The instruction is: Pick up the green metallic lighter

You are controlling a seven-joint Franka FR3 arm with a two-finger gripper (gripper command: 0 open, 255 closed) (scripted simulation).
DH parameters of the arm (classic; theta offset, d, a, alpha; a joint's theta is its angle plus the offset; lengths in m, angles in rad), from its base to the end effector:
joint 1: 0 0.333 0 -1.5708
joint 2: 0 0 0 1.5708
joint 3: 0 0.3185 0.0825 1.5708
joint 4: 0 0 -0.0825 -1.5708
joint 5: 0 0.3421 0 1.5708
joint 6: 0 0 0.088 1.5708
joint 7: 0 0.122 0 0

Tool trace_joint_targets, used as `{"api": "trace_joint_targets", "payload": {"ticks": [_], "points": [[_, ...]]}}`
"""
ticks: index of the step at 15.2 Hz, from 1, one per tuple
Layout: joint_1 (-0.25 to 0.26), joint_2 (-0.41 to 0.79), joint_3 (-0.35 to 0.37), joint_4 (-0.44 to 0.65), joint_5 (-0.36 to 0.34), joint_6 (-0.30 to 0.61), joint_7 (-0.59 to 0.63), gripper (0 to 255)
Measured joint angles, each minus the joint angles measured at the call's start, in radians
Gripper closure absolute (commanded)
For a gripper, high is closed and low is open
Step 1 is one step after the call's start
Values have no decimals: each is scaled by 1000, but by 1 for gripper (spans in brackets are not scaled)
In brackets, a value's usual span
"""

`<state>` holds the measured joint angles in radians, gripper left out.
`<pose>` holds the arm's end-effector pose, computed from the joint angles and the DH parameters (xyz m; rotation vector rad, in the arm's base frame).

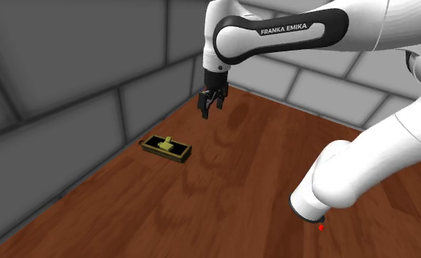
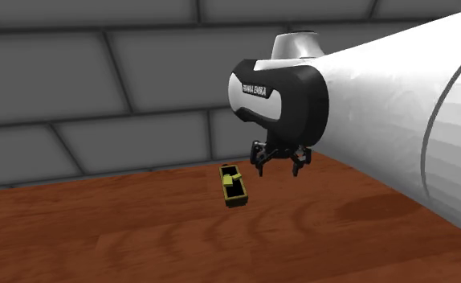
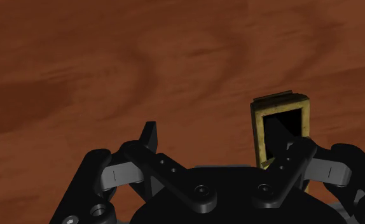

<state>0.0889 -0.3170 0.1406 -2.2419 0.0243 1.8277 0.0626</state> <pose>0.3928 0.0983 0.4887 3.0948 0.2332 -0.1491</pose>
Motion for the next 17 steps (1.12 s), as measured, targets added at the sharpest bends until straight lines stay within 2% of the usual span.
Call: {"api": "trace_joint_targets", "payload": {"ticks": [13, 17], "points": [[88, 458, 109, 290, -36, 99, 108, 0], [101, 509, 116, 308, -46, 126, 121, 0]]}}
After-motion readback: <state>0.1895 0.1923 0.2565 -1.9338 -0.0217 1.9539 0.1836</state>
